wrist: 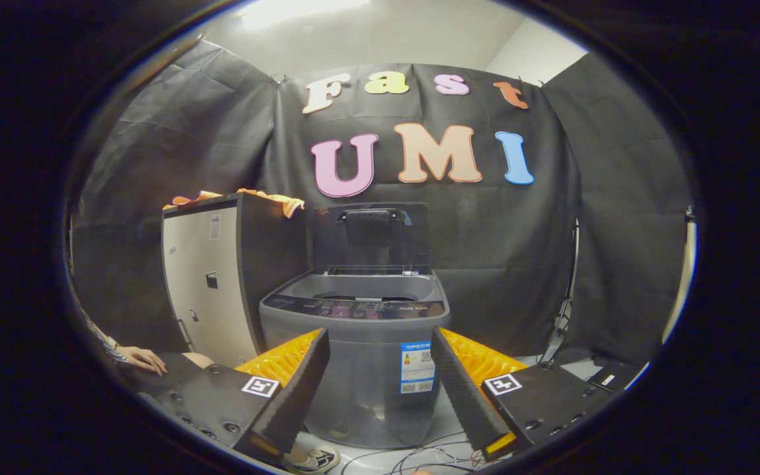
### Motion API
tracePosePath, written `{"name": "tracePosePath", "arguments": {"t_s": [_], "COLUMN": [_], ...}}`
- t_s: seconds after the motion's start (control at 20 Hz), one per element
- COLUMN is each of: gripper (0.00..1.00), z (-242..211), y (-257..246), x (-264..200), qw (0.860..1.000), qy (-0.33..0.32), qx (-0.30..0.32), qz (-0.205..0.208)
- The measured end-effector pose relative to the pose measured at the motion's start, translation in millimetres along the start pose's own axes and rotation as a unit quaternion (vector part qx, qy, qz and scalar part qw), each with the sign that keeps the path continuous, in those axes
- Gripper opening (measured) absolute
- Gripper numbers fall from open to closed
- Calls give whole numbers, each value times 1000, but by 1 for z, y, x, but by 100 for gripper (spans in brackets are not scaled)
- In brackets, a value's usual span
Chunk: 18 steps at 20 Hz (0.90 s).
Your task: Put the clothes into the washing machine and then close the washing machine lid.
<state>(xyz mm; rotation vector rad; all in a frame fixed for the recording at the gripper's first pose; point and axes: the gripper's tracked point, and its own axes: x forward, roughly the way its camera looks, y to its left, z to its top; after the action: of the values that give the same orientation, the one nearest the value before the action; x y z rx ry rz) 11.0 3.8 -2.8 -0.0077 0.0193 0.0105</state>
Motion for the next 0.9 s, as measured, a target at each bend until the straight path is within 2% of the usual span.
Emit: {"name": "tracePosePath", "arguments": {"t_s": [0.15, 0.45, 0.65, 0.9], "gripper": [97, 97, 97, 97], "z": [16, 115, 181, 219], "y": [25, 111, 190, 284], "x": [29, 124, 183, 241], "qw": [999, 993, 982, 968], "qy": [9, -20, -21, 12], "qx": [-2, 17, 42, 59], "qz": [31, 118, 181, 244]}}
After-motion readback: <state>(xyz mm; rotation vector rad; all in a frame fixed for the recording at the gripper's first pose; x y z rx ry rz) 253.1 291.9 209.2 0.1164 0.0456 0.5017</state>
